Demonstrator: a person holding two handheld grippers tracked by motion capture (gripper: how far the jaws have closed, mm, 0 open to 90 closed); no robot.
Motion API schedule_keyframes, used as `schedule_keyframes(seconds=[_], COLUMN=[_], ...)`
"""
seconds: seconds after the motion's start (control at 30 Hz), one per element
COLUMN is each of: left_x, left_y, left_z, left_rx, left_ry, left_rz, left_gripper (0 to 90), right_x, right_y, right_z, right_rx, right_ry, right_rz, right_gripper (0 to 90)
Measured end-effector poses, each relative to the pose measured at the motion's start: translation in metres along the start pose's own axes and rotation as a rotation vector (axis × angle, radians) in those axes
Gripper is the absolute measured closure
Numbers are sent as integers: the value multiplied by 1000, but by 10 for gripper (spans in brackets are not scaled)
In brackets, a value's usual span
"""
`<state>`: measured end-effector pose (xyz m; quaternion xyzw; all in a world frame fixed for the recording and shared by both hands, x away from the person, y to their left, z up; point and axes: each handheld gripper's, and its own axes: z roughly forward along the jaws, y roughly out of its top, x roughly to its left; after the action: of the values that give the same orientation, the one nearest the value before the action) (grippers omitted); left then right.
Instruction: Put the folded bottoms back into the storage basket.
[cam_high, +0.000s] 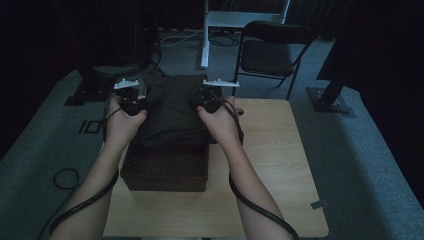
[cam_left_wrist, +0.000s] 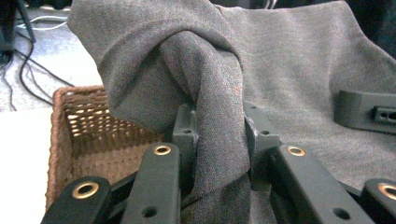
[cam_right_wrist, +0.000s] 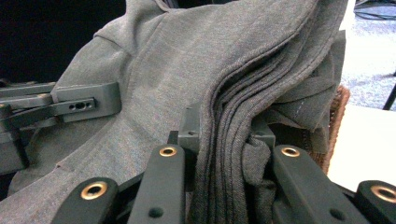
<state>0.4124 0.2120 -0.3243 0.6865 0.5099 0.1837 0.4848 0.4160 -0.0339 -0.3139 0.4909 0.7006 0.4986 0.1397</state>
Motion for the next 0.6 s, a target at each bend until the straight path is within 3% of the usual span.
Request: schedule_keyframes(seconds=[0.17, 0.2, 0.37, 0.6], left_x=[11, 15, 24, 32], left_y=[-16, -24, -39, -59], left_z=[14, 22, 36, 47], left_rx=[18, 34, 67, 73], left_ry=[-2, -4, 22, 54], left_rz=[-23, -39, -43, -40], left_gripper=[712, 712, 713, 714], right_x=[-2, -6, -12, -13], right_y=[-12, -19, -38, -60], right_z=[16, 23, 43, 63], right_rx=[24, 38, 61, 78], right_ry=[-19, -24, -41, -78], right_rz=[0, 14, 48, 124], right_gripper=[741, 742, 741, 740])
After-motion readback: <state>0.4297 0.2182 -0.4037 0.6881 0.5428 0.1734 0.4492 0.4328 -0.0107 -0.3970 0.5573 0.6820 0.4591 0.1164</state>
